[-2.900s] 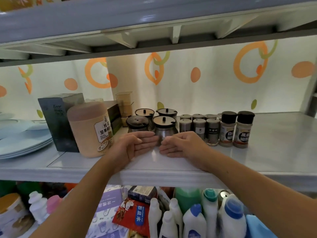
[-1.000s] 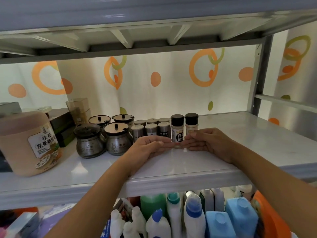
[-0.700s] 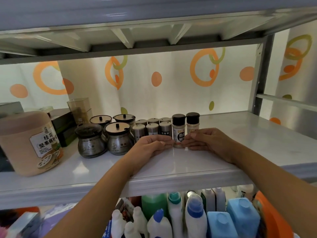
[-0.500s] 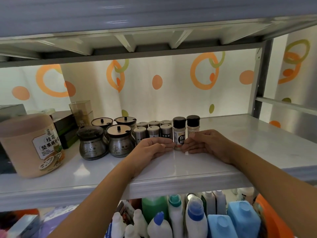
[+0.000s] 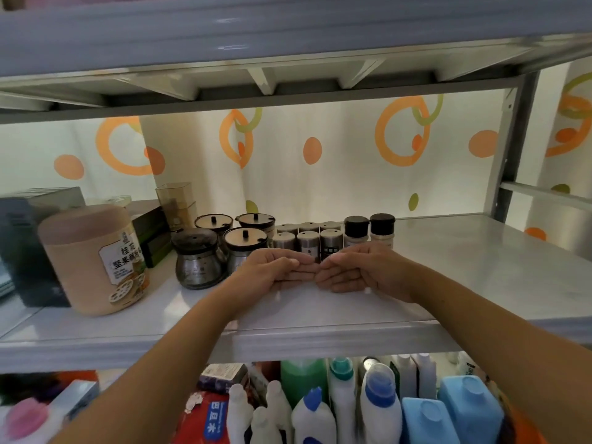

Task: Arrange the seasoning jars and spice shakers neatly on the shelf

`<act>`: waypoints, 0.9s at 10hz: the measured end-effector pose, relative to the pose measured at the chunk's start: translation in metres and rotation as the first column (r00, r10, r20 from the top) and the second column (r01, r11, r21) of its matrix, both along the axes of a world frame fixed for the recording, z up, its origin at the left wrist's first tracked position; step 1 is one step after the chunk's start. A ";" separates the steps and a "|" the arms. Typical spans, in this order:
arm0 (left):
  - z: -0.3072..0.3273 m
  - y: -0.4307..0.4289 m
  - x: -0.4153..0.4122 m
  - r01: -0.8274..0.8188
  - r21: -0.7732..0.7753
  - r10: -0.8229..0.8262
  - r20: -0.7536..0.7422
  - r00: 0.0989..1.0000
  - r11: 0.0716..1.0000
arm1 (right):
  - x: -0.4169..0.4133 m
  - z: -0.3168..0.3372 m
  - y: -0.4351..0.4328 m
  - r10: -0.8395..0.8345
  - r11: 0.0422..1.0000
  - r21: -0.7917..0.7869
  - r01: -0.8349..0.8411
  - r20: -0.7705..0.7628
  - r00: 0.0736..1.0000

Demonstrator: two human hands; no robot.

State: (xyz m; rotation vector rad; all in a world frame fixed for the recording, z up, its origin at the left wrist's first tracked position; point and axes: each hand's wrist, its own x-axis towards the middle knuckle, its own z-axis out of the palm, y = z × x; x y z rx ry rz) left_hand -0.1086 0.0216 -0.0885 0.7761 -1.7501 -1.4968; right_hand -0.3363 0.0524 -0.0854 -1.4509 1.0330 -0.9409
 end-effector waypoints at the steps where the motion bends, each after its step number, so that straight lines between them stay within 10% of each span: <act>1: -0.001 -0.003 0.016 -0.072 0.009 0.072 0.003 0.997 0.997 | 0.017 0.000 -0.008 -0.010 1.000 -0.002 0.010 -0.003 1.000; 6: -0.007 0.006 0.023 -0.187 0.044 0.186 0.020 0.982 0.981 | 0.040 0.001 -0.011 -0.100 0.995 -0.025 0.098 -0.045 0.994; 9: 0.006 0.036 0.029 -0.169 -0.479 0.377 0.380 0.845 0.861 | 0.028 0.048 0.097 -0.376 0.860 -0.273 0.430 0.230 0.898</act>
